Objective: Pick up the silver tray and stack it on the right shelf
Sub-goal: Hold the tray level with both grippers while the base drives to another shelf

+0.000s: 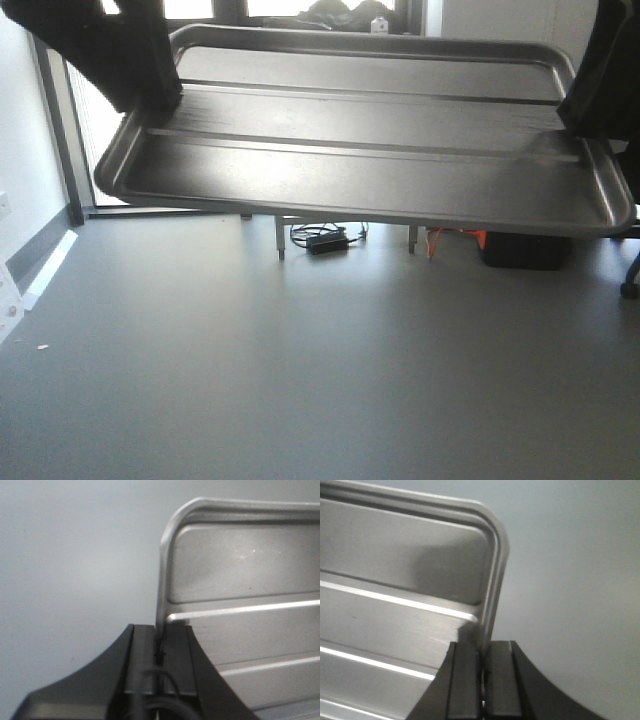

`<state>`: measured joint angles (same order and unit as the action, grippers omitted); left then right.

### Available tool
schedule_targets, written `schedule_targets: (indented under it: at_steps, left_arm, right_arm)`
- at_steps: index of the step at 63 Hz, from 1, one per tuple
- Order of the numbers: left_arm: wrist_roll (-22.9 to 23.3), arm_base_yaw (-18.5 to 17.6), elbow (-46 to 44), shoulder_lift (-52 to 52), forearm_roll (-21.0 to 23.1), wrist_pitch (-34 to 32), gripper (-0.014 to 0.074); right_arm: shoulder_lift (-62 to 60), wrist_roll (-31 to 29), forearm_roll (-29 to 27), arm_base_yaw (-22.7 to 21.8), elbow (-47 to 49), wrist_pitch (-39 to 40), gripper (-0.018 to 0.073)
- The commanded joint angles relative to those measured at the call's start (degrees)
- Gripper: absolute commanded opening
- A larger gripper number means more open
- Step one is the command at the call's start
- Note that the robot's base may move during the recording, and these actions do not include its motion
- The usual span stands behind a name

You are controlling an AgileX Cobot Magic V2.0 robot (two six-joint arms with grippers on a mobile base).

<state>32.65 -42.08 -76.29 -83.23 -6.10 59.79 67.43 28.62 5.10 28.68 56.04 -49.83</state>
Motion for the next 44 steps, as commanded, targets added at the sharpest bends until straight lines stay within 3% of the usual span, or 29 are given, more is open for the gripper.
schedule_targets:
  at_steps: [1,44]
  left_arm:
    - [0.3,0.1,-2.1,2.1,-3.4,-0.4,-0.0093]
    - [0.3,0.1,-2.1,0.6,-3.5,-0.4,-0.0093]
  right_arm:
    - [-1.3,-1.4,3.4,-0.2,1.8,-0.5,0.0057]
    - [-1.3,-1.4,3.4,-0.2,1.8,-0.5,0.0057]
